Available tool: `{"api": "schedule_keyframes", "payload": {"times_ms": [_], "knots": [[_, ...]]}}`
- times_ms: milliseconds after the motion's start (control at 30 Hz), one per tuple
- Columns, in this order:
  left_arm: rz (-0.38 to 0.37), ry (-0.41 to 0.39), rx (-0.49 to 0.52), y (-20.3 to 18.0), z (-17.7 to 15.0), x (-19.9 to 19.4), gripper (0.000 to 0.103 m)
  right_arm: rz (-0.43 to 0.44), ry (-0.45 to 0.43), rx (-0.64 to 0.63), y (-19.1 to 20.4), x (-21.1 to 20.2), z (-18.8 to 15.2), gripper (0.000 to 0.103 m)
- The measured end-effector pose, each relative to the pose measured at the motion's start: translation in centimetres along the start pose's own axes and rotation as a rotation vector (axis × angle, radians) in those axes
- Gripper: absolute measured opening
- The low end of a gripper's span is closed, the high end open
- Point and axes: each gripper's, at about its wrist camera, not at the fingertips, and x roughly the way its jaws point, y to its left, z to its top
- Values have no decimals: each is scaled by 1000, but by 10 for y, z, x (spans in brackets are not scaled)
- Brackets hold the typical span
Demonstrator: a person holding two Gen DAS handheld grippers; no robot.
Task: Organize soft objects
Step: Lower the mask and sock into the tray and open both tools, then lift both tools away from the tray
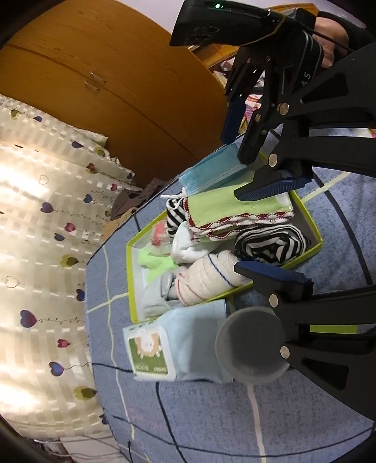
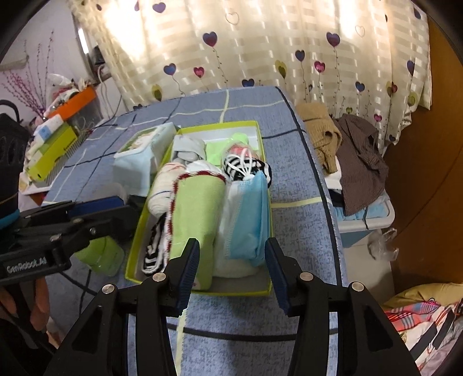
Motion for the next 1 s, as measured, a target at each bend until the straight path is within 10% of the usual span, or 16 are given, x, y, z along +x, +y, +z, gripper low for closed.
{"api": "schedule_keyframes", "payload": {"times_ms": [1000], "knots": [[133, -71, 7, -1, -47, -76, 45, -52, -55, -153, 91, -52, -29, 52]]}}
